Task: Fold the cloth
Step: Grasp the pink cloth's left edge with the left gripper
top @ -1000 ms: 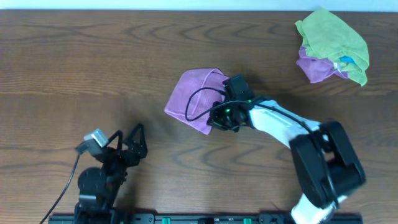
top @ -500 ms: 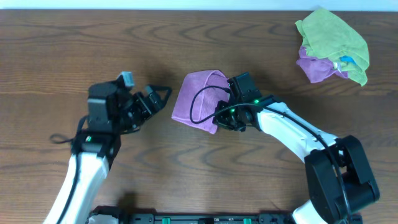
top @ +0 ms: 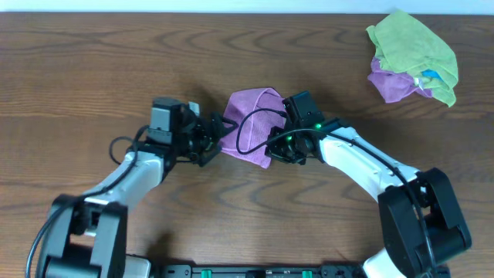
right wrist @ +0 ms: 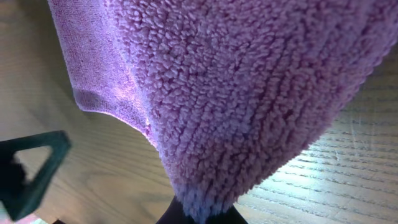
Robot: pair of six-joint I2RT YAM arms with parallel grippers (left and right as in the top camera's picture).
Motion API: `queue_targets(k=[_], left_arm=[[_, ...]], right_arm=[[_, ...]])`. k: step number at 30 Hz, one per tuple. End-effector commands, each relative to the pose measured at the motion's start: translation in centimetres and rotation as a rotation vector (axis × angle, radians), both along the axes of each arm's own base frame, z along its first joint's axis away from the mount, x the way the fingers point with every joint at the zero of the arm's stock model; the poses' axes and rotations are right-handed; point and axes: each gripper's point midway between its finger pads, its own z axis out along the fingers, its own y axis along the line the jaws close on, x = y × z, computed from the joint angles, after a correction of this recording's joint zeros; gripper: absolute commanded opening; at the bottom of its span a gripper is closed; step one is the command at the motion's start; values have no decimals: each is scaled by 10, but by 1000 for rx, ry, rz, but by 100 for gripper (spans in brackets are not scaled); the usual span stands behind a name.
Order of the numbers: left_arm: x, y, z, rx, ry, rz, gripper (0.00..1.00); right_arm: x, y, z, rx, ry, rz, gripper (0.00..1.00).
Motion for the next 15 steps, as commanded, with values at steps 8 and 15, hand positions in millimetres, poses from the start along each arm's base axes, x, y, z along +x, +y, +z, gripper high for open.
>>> queue_targets(k=[8,15], left_arm=[[-4,-23,-19,35,99,58,95],[-2,-25,-36,23,195,125,96]], right_arm=[[1,-2,2,3,-5,-4,1],[1,0,3,11,1,-8,1]])
